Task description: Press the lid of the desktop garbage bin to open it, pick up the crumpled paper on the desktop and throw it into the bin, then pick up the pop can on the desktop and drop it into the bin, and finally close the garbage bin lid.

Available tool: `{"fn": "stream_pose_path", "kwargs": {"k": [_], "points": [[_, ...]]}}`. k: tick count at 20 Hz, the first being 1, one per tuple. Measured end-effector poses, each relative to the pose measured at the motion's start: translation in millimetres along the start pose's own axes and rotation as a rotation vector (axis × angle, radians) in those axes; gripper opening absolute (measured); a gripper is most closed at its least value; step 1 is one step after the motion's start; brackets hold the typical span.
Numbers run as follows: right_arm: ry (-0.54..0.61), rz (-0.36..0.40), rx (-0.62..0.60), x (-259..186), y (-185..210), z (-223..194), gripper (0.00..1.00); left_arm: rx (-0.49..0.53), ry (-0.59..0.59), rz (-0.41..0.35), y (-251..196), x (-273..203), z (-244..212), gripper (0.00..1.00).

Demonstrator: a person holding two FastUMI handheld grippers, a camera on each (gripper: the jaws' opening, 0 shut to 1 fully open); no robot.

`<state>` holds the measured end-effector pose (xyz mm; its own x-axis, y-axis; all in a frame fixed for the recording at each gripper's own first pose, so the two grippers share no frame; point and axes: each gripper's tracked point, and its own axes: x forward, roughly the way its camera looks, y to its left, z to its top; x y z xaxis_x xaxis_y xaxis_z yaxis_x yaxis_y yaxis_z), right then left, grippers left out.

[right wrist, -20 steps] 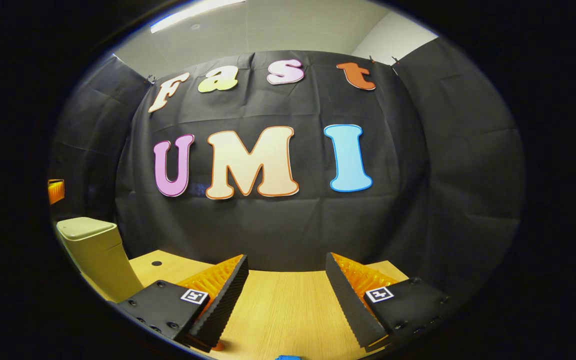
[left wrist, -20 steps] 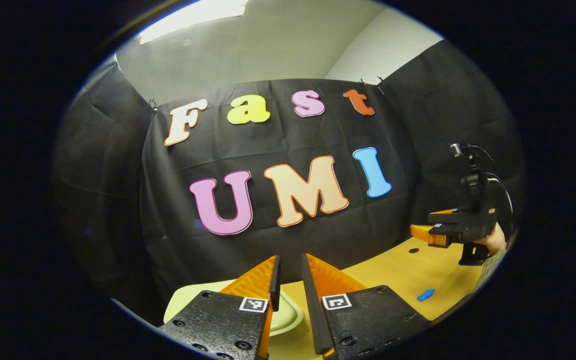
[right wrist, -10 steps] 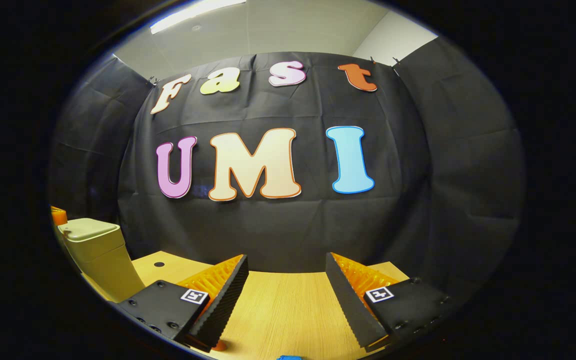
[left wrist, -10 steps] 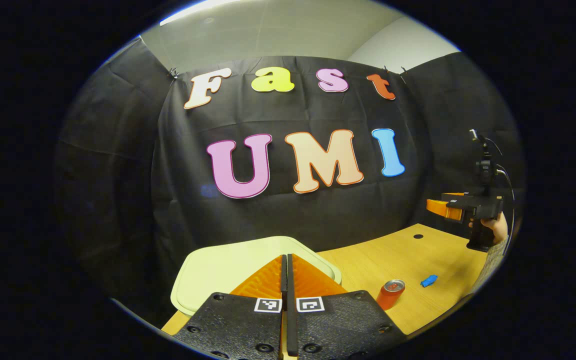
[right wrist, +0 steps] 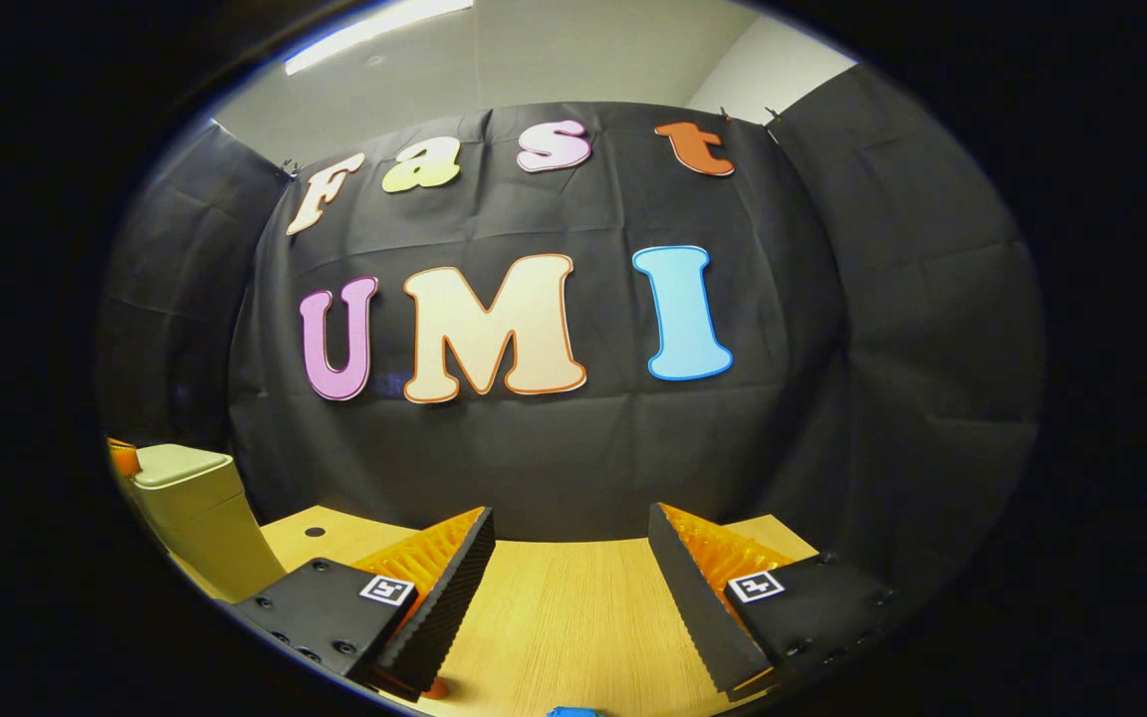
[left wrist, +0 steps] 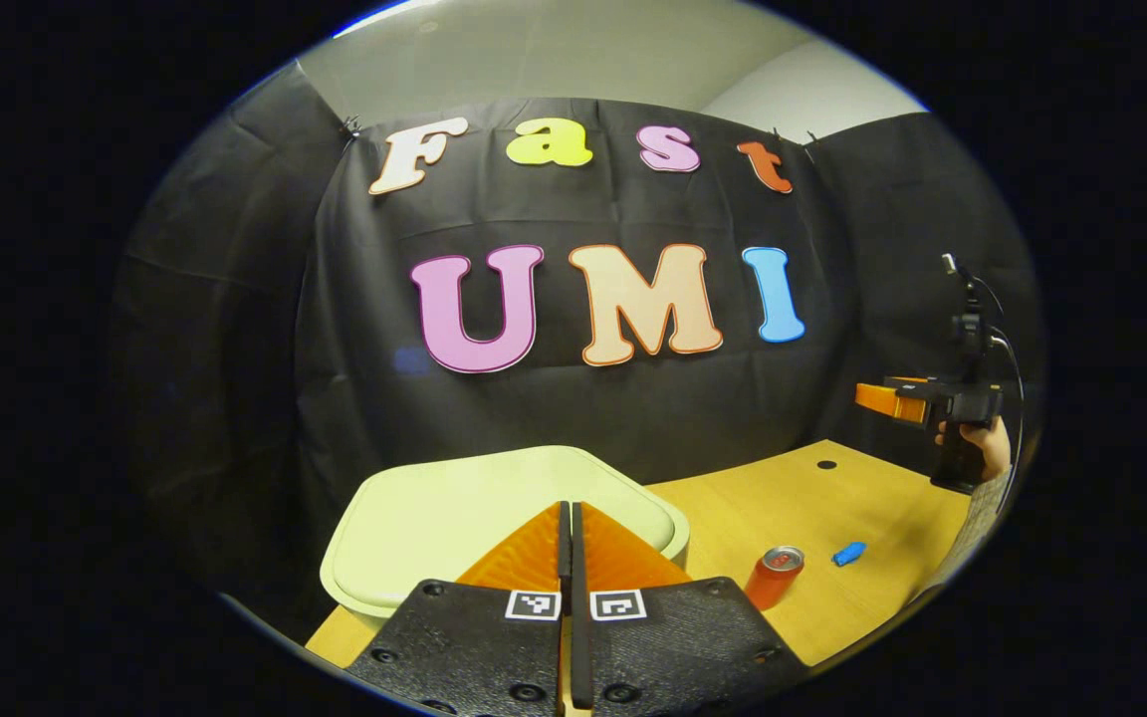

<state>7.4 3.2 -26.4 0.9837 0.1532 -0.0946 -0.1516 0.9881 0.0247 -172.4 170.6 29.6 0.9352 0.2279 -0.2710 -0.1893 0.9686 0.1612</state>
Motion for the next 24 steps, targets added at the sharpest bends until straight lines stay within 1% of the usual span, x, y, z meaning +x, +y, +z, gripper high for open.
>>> {"fn": "stream_pose_path", "kwargs": {"k": [3, 5, 10, 12, 14, 17, 20, 23, 24], "points": [[0.010, -0.010, 0.008, 1, -6, -4, 0.99, -0.018, 0.003, -0.006, -1, 0, -1, 0.00], [0.012, -0.017, 0.014, 1, -9, -4, 0.98, -0.031, 0.009, -0.006, -1, 0, -2, 0.00], [0.014, -0.006, 0.014, 3, -6, -5, 0.96, -0.026, 0.025, -0.013, -3, 0, -3, 0.00], [0.018, -0.005, 0.015, 4, -7, -7, 0.96, -0.022, 0.034, -0.029, -2, -1, -4, 0.00], [0.021, -0.008, 0.013, 5, -7, -8, 0.96, -0.051, 0.045, -0.045, -2, 0, -5, 0.00], [0.020, -0.009, 0.013, 5, -8, -7, 0.96, -0.065, 0.051, -0.061, -4, -2, -7, 0.00], [0.016, -0.002, 0.014, 4, -7, -7, 0.96, -0.054, 0.054, -0.057, -3, -2, -5, 0.00], [0.009, 0.004, 0.013, 3, -4, -5, 0.96, 0.017, 0.059, -0.052, -4, 0, 0, 0.00], [0.007, 0.007, 0.013, 2, -3, -4, 0.96, 0.046, 0.056, -0.039, -3, -1, 5, 0.00]]}}
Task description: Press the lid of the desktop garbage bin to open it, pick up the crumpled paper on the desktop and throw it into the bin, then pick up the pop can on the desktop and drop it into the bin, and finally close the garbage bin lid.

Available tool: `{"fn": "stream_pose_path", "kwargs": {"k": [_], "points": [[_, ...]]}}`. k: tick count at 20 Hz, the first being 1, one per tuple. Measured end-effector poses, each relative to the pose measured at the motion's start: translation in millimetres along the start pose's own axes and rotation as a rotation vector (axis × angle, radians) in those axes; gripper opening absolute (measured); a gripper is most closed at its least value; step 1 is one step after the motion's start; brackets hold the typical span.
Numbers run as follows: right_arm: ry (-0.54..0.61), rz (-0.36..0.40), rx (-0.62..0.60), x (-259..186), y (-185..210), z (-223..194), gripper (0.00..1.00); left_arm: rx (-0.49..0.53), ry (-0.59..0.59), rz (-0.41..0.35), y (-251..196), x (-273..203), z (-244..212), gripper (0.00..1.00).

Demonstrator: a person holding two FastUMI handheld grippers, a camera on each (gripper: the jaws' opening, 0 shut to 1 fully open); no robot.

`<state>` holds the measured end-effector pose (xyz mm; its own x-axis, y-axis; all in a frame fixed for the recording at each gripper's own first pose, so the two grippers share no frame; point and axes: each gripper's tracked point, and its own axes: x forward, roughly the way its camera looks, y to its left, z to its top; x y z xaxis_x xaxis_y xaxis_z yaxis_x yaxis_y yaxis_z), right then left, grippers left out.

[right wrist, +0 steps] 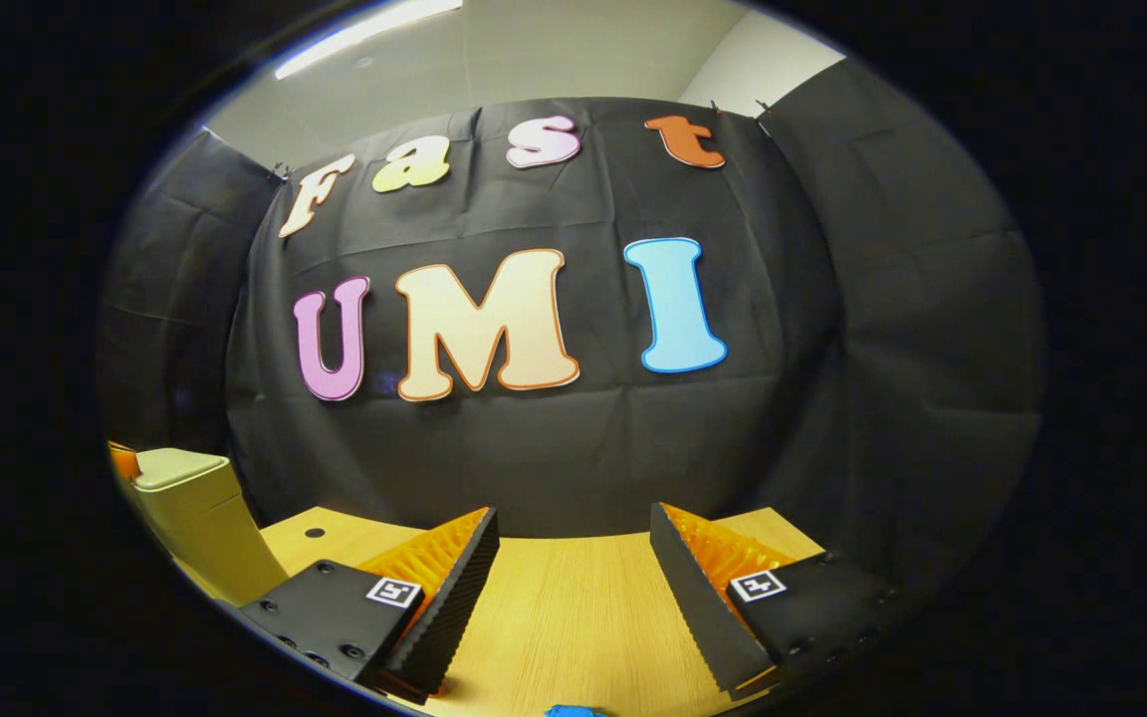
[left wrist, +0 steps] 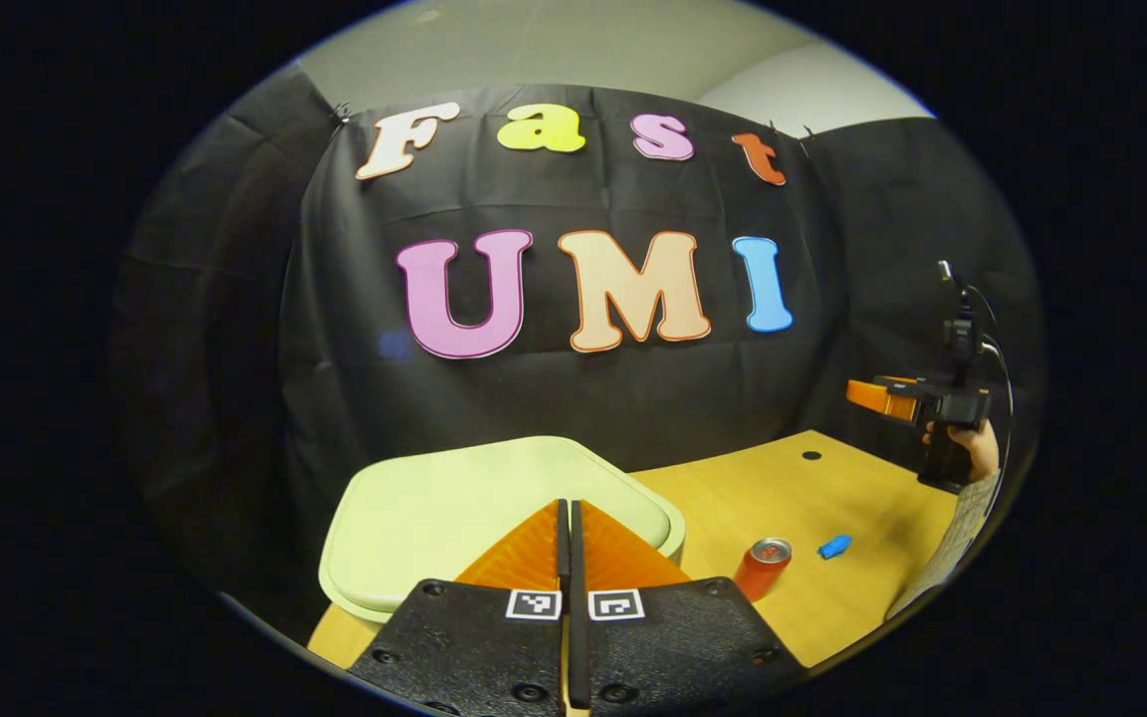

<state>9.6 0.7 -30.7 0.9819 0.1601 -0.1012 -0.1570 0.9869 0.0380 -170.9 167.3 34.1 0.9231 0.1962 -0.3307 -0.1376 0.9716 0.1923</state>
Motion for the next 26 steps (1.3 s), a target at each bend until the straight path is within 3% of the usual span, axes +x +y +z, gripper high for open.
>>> {"fn": "stream_pose_path", "kwargs": {"k": [4, 8, 13, 18, 26], "points": [[-0.003, 0.001, -0.004, -2, 0, 0, 0.96, 0.045, -0.053, 0.032, 5, -6, 29, 0.00], [0.011, -0.010, -0.004, 0, -1, -3, 0.96, 0.050, -0.143, -0.010, -17, -9, 68, 0.00], [0.018, -0.029, -0.006, 0, -3, -3, 0.95, 0.001, -0.206, -0.231, -105, 6, 87, 0.00], [0.018, -0.025, -0.004, -1, -5, -4, 0.96, -0.112, -0.228, -0.380, -174, 41, 78, 0.00], [0.054, -0.056, -0.003, 6, -10, -8, 0.96, -0.124, -0.186, -0.353, -218, 118, 20, 0.03]]}}
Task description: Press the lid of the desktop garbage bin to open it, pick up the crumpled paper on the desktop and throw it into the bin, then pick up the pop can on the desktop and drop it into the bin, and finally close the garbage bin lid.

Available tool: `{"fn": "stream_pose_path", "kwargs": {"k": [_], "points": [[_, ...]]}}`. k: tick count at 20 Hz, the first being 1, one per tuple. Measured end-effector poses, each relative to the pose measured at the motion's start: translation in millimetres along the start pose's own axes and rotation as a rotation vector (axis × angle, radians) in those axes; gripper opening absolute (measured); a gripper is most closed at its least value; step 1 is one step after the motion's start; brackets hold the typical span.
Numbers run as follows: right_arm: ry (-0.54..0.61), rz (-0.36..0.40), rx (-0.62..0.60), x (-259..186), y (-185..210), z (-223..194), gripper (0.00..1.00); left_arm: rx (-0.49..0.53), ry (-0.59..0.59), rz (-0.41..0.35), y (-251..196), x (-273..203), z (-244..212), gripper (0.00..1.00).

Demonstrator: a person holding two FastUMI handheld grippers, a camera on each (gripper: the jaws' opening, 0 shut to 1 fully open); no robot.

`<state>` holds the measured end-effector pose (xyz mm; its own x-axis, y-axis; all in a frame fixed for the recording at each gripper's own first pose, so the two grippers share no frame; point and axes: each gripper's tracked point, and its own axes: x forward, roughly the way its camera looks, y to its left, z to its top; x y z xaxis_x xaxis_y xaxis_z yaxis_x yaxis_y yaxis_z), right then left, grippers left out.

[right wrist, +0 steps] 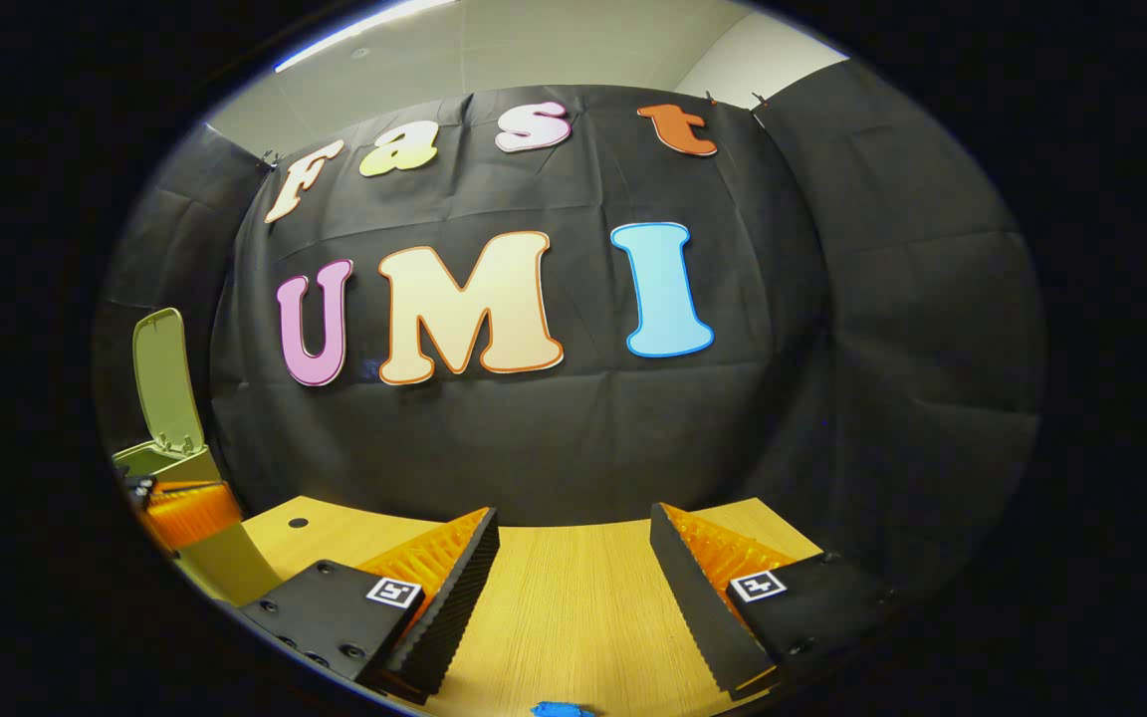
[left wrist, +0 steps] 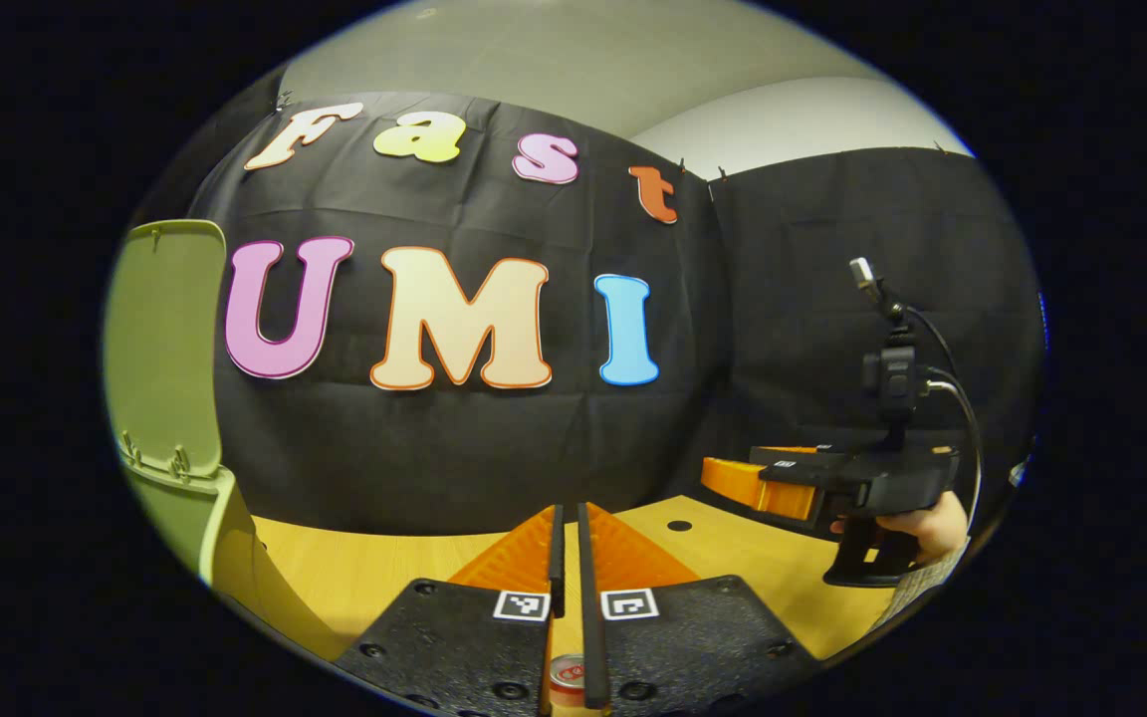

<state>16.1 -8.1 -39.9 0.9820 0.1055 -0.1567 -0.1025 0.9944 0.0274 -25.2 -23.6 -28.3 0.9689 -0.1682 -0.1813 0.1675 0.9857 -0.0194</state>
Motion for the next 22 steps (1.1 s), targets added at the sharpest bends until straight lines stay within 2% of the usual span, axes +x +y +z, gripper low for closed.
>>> {"fn": "stream_pose_path", "kwargs": {"k": [1, 2, 3, 4, 5, 6, 9, 15, 19, 21, 22], "points": [[-0.001, -0.002, 0.000, 0, -1, -1, 0.96, 0.007, -0.002, 0.015, 3, 3, -1, 0.10], [-0.002, -0.002, 0.001, 1, -2, -2, 0.96, 0.008, -0.015, 0.025, 5, 8, 1, 0.25], [-0.001, -0.003, 0.002, 1, -2, -3, 0.96, 0.005, -0.030, 0.026, 6, 11, 3, 0.30], [0.002, -0.004, 0.003, 1, -3, -3, 0.96, -0.002, -0.041, 0.023, 6, 13, 4, 0.45], [0.005, -0.008, 0.002, 2, -4, -4, 0.96, -0.011, -0.047, 0.020, 6, 13, 4, 0.53], [0.007, -0.017, 0.001, 4, -6, -5, 0.96, -0.017, -0.056, 0.020, 8, 15, 5, 0.67], [0.015, -0.027, -0.010, 5, -5, -8, 0.96, 0.000, -0.063, 0.053, 18, 14, 8, 0.83], [0.068, -0.006, -0.020, -4, -6, -19, 0.96, -0.001, -0.042, 0.056, 20, 21, -1, 0.85], [0.110, 0.108, -0.088, -30, 8, -36, 0.96, -0.007, -0.050, 0.049, 20, 21, 1, 0.85], [0.183, 0.158, -0.169, -40, 15, -59, 0.94, -0.002, -0.060, 0.053, 22, 19, 5, 0.85], [0.241, 0.175, -0.205, -44, 18, -75, 0.96, -0.004, -0.063, 0.060, 25, 18, 6, 0.84]]}}
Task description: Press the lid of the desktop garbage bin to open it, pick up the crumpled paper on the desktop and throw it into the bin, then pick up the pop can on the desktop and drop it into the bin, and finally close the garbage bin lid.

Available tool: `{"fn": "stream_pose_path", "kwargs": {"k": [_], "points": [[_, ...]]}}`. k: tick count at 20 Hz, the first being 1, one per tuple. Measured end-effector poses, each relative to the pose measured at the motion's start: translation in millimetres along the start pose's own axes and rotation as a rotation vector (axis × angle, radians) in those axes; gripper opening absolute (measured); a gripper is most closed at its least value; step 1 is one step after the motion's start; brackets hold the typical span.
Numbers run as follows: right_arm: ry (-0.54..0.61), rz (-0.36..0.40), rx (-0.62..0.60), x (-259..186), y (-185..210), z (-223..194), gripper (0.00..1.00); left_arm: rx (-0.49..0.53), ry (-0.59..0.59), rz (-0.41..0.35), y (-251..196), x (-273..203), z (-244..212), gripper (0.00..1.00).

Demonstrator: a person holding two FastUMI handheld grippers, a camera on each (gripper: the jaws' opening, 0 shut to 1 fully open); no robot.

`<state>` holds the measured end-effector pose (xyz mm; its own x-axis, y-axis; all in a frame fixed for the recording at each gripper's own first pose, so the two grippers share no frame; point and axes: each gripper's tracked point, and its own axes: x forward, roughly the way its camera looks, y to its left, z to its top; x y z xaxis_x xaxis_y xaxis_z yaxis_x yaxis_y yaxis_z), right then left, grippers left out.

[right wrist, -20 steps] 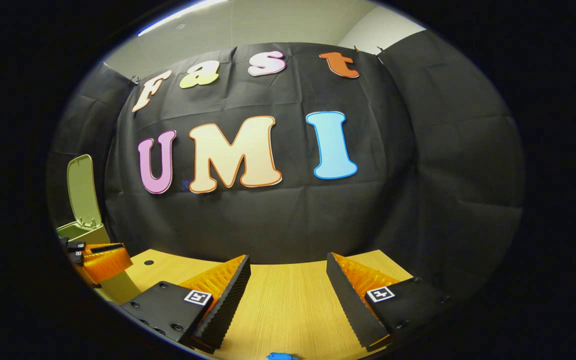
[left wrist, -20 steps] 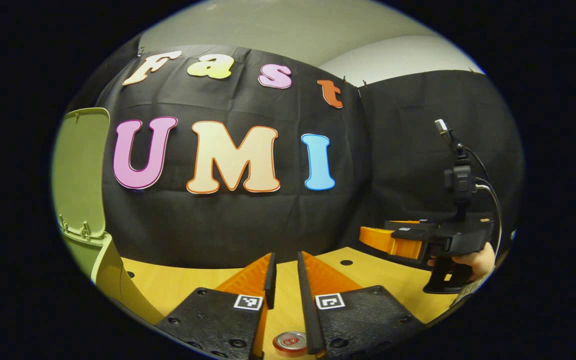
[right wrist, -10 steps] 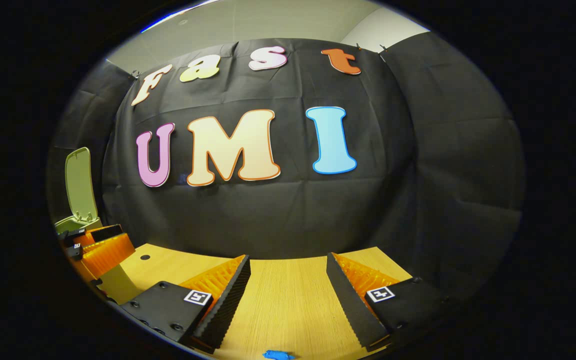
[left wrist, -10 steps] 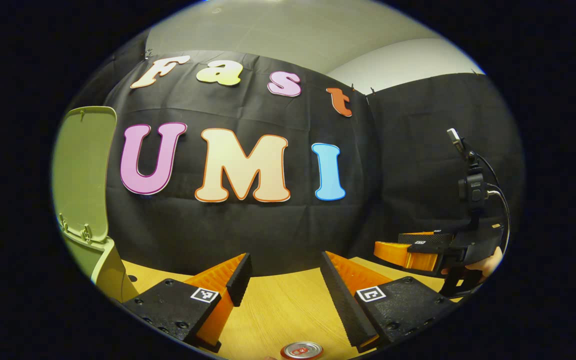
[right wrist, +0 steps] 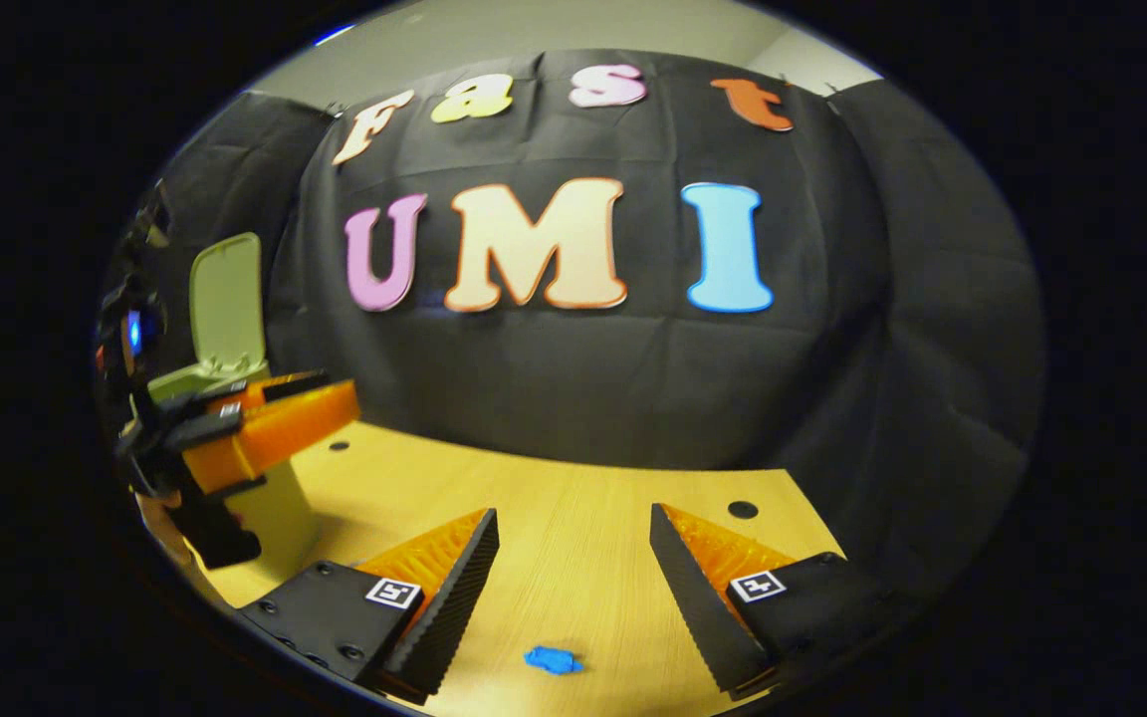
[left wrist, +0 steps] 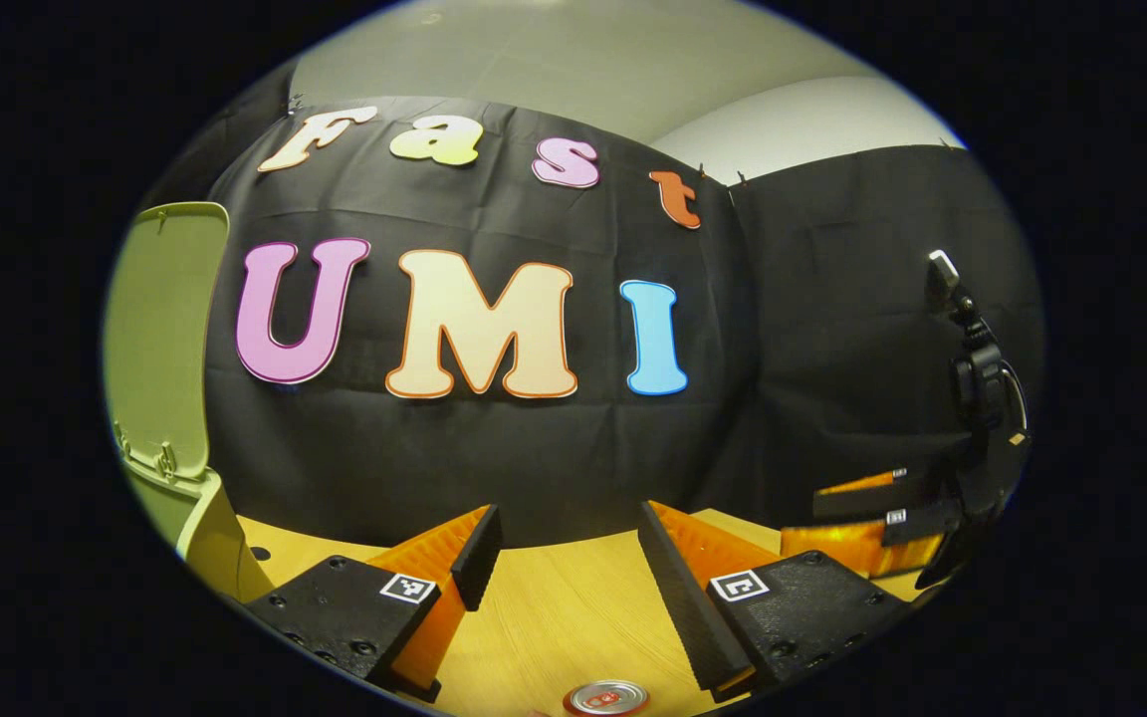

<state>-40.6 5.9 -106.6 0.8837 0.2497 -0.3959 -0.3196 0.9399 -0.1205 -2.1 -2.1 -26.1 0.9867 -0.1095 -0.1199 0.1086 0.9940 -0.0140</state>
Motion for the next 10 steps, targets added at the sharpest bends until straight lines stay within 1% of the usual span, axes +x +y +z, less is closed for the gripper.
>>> {"fn": "stream_pose_path", "kwargs": {"k": [2, 6, 7, 10], "points": [[0.086, 0.000, -0.040, 4, 3, -27, 0.98, -0.015, -0.001, 0.002, 1, -1, 2, 0.84], [0.228, -0.028, -0.125, 20, 0, -69, 1.00, -0.032, -0.006, 0.001, 2, -3, 4, 0.84], [0.265, -0.023, -0.127, 24, -2, -80, 0.99, -0.033, -0.009, 0.000, 2, -4, 4, 0.84], [0.367, 0.022, -0.089, 37, 7, -112, 0.99, -0.037, -0.014, 0.004, 5, -2, 5, 0.84]]}}
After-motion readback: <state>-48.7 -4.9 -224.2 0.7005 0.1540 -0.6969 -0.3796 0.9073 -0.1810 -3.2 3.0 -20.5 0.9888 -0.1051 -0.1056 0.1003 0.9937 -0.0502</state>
